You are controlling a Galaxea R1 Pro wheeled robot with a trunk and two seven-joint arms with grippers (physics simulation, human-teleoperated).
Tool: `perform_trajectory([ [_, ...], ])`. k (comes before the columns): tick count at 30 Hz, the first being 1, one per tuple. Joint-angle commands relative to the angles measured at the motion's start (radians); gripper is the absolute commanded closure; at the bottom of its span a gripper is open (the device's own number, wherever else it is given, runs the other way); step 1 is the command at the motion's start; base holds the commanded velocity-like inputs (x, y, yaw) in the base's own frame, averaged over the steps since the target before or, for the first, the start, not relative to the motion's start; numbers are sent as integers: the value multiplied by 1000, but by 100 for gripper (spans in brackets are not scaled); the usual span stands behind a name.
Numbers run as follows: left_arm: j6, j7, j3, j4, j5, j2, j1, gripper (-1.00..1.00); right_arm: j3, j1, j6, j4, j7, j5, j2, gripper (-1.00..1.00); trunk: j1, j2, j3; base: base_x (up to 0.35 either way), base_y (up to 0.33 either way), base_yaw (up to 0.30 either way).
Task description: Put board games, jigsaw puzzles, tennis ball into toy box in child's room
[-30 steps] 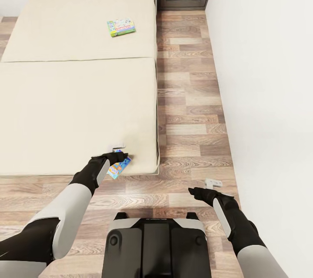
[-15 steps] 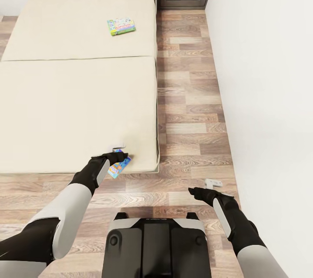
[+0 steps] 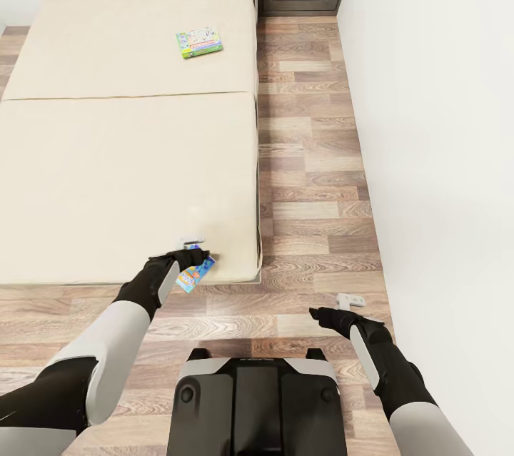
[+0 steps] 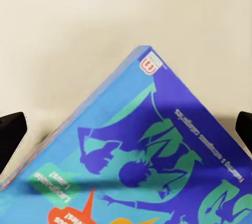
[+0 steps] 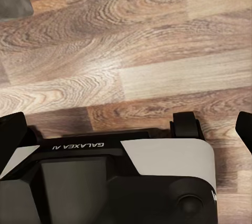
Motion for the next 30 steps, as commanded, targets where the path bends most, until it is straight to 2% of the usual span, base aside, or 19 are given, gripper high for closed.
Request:
perform_trajectory([
  [1,7,-4,9,-11,-1,1,0,-100,-4,0,5,-1,4,-2,1,-100,1,-2,-1,0,0,0],
  [6,27,-5,13,-107,5,25,0,-100,-4,0,4,-1,4,-2,1,-100,1,-2,-1,0,0,0],
  [10,92,-7,23,-206,11,58,2,-100,-4,0,4,-1,4,-2,1,-100,1,-2,-1,0,0,0],
  [13,162,-20,67,-292,19,93,3,-100,-4,0,4,-1,4,-2,1,-100,1,-2,-1,0,0,0],
  [15,245,-53,132,-372,31,119,5,-100,-4,0,4,-1,4,-2,1,-100,1,-2,-1,0,0,0],
  [18,355,-119,201,-459,39,146,7,-100,-4,0,4,-1,4,-2,1,-100,1,-2,-1,0,0,0],
  [19,407,-169,228,-500,41,163,8,-100,-4,0,4,-1,4,-2,1,-100,1,-2,-1,0,0,0],
  [21,454,-229,247,-537,42,186,10,-100,-4,0,4,-1,4,-2,1,-100,1,-2,-1,0,0,0],
  [23,537,-369,268,-594,43,243,25,-100,-4,0,4,-1,5,-2,0,-100,1,-2,-1,0,0,0],
  [25,575,-450,274,-611,43,278,38,-100,-4,0,4,-1,5,-2,0,-100,1,-2,-1,0,0,0],
  [27,627,-630,280,-625,44,357,71,-100,-4,0,5,-1,6,-3,0,-100,1,-2,-1,0,0,0],
  [29,642,-730,282,-627,43,399,90,-100,-4,0,5,-1,9,-4,0,-100,1,-2,-1,0,0,0],
  [30,651,-831,282,-624,41,437,115,-100,-4,0,6,-1,12,-6,0,-100,1,-2,-1,0,0,0],
])
